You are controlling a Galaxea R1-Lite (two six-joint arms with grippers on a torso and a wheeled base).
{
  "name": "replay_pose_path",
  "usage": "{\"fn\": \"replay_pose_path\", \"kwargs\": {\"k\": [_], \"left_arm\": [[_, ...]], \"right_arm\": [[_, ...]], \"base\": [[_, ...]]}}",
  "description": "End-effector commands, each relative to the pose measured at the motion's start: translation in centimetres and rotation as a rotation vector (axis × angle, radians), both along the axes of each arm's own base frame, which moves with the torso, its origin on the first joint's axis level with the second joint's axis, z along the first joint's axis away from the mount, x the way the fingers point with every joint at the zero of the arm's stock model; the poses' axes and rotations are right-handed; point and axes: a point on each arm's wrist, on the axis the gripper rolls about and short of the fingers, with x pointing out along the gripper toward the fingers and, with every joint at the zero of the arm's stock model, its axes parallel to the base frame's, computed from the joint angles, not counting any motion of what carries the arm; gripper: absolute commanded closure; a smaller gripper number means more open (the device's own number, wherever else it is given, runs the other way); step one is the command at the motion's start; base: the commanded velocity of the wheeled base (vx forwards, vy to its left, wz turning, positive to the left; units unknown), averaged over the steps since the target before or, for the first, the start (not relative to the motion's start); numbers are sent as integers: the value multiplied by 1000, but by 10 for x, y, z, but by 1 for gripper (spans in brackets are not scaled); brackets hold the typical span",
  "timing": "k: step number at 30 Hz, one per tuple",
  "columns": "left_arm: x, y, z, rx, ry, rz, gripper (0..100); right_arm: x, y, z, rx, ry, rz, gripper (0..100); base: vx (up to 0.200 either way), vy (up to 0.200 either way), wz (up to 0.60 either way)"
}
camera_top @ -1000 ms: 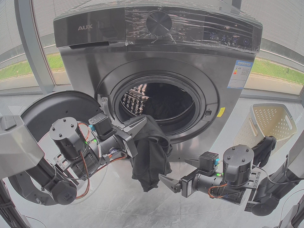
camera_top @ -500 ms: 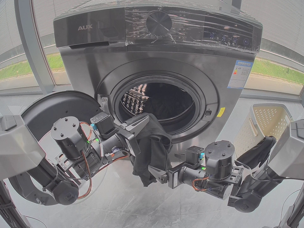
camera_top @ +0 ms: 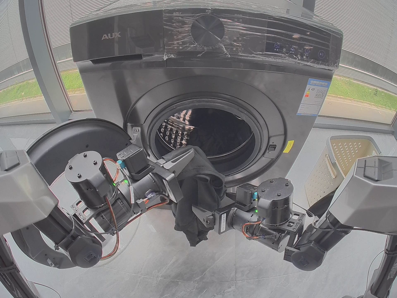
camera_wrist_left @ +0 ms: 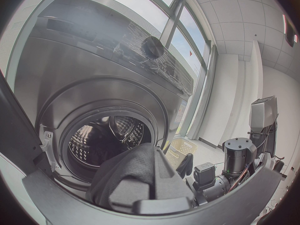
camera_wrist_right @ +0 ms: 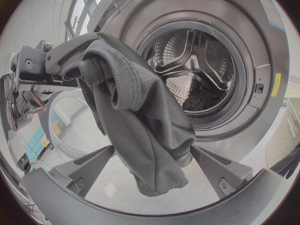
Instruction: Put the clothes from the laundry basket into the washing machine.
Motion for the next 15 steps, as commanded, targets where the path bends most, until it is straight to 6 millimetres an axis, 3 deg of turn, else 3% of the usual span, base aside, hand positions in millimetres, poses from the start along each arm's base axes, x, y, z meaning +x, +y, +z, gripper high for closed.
{"fn": "replay_pose_path", "kwargs": {"k": [1,10,11,15], "left_arm": [[1,-1,1,-5,-3,1,100],[1,0,4,-27,2,16,100],[1,0,4,-27,3,19,100],[0,0,2,-24,10,19,100]], "right_arm": [[2,2,-6,-5,3,2,0],[7,11,-11,16,-17,8,0],[8,13,-12,20,-22,9,100],[9,17,-15,26,-29,14,100]], "base": [[0,0,0],[0,0,0],[0,0,0],[0,0,0]]}}
